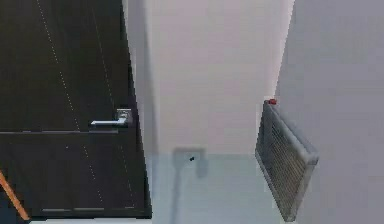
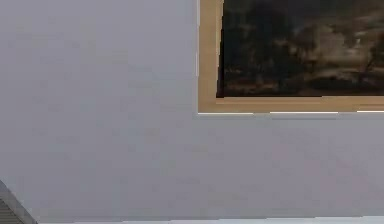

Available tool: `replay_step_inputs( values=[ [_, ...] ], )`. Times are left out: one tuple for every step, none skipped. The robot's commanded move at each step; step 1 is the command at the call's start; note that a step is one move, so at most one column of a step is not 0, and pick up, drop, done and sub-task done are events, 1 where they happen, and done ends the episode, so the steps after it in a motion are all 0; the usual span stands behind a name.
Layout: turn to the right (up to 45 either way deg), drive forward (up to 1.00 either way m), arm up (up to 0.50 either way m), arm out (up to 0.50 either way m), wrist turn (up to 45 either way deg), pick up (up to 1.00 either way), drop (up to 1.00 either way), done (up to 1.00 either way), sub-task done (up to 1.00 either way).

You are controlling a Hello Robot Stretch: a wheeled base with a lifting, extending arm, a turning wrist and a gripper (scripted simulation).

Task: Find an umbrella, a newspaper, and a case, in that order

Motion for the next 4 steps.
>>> replay_step_inputs(
  values=[
    [-15.0,0.00,0.00,0.00,0.0,0.00,0.00,0.00,0.00],
    [0.0,0.05,0.00,0.00,0.0,0.00,0.00,0.00,0.00],
    [-45.0,0.00,0.00,0.00,0.0,0.00,0.00,0.00,0.00],
    [-3.0,0.00,0.00,0.00,0.0,0.00,0.00,0.00,0.00]
  ],
)
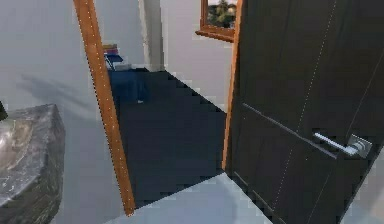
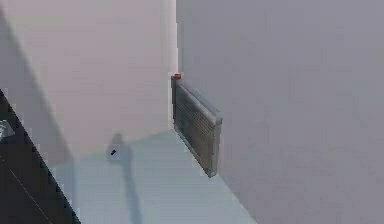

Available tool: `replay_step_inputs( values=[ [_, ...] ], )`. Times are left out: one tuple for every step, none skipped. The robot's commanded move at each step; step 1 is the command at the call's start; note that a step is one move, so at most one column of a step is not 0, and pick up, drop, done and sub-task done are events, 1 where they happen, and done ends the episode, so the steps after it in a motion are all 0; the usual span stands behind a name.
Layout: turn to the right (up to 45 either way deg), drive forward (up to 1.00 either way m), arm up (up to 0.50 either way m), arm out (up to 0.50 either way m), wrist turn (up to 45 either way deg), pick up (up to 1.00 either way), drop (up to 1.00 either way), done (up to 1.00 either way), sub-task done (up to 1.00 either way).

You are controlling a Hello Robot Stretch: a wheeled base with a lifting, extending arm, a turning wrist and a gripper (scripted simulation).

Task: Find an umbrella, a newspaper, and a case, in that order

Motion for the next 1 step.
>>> replay_step_inputs(
  values=[
    [0.0,0.50,0.00,0.00,0.0,0.00,0.00,0.00,0.00]
  ],
)
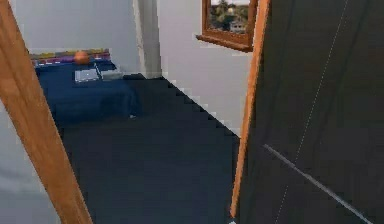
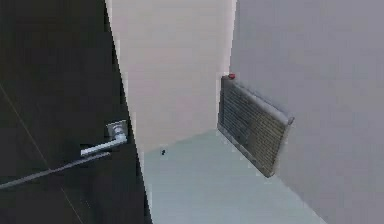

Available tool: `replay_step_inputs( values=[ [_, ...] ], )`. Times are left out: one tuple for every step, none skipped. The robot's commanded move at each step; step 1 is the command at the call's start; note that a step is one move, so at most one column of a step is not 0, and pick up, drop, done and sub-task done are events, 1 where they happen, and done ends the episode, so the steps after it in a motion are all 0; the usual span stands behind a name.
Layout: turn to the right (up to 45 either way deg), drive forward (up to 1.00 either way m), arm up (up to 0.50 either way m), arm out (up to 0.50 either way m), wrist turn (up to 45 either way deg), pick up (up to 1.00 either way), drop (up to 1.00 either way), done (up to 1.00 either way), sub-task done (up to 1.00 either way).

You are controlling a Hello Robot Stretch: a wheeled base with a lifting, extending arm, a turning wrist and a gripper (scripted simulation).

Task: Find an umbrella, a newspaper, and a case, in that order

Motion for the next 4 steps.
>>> replay_step_inputs(
  values=[
    [-12.0,0.00,0.00,0.00,0.0,0.00,0.00,0.00,0.00],
    [0.0,0.95,0.00,0.00,0.0,0.00,0.00,0.00,0.00],
    [-45.0,0.00,0.00,0.00,0.0,0.00,0.00,0.00,0.00],
    [-6.0,0.00,0.00,0.00,0.0,0.00,0.00,0.00,0.00]
  ],
)
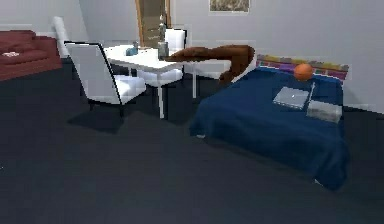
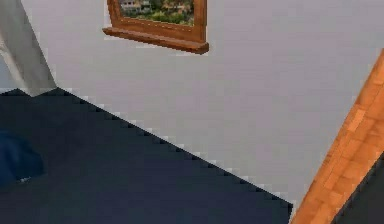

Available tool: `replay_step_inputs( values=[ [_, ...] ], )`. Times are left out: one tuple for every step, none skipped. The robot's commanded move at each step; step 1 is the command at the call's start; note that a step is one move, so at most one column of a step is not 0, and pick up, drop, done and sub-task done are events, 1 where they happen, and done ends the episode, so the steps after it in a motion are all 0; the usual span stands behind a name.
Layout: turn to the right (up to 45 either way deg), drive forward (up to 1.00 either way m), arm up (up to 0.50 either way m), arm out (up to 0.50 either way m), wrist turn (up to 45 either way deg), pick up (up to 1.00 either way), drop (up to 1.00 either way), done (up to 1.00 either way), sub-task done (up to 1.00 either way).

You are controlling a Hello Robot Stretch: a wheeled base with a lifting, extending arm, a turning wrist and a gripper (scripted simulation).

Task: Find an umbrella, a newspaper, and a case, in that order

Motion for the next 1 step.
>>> replay_step_inputs(
  values=[
    [0.0,0.35,0.00,0.00,0.0,0.00,0.00,0.00,0.00]
  ],
)
